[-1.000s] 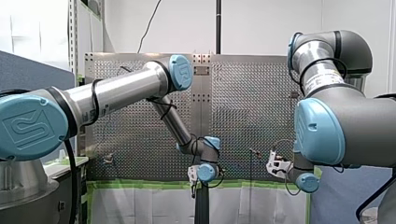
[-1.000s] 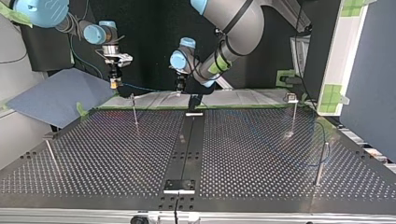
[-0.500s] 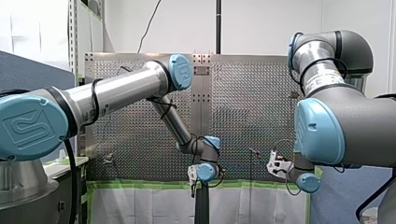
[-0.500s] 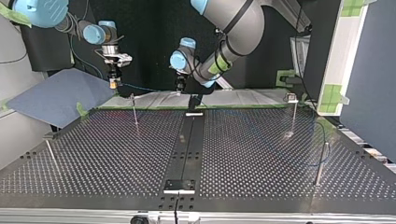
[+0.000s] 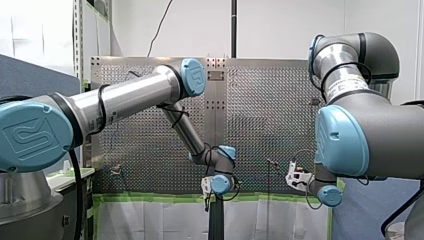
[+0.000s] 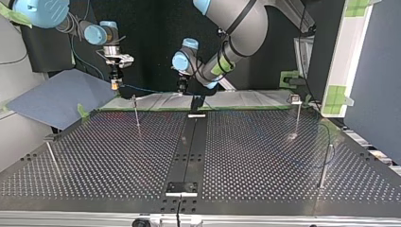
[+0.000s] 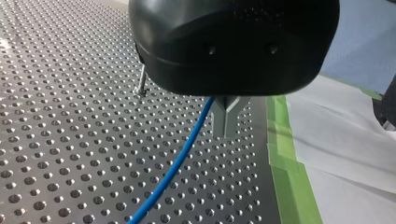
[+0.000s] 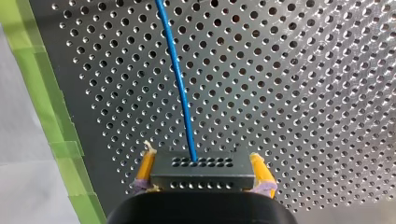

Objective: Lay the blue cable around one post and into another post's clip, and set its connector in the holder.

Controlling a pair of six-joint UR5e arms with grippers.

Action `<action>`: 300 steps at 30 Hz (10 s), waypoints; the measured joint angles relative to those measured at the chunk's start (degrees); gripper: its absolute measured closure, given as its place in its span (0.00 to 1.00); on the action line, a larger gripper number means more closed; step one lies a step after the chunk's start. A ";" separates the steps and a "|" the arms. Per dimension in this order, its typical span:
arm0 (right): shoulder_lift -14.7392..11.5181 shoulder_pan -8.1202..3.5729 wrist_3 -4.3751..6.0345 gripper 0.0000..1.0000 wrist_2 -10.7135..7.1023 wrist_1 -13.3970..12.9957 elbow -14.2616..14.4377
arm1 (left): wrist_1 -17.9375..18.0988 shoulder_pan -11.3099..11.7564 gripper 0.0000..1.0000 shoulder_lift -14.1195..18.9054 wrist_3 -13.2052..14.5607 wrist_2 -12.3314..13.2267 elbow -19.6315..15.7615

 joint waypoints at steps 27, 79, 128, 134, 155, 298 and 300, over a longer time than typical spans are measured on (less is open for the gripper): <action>0.02 -0.19 -0.09 1.00 0.07 -0.70 -0.01 | -1.45 0.00 0.49 0.78 1.77 0.87 0.00; 0.14 -0.36 -0.34 1.00 0.36 -0.67 -0.04 | -3.87 -0.35 1.00 2.41 5.03 1.52 -0.08; 0.35 -2.94 -2.45 1.00 5.52 2.43 0.00 | -4.03 -6.14 1.00 2.48 5.18 -2.55 3.41; 0.42 -4.11 -2.41 1.00 5.73 2.31 0.00 | -4.12 -6.82 1.00 2.52 5.17 -3.25 3.43; 0.46 -6.24 -2.45 1.00 3.15 2.29 -1.15 | -4.00 -8.05 1.00 4.56 6.38 -4.44 3.81; 0.81 -8.28 -3.99 1.00 -0.42 5.64 -6.69 | -4.08 -6.46 0.98 2.24 6.88 2.18 6.18; 0.81 -8.28 -4.01 1.00 -0.42 5.67 -6.68 | -4.12 -6.45 0.98 2.07 6.82 2.20 6.45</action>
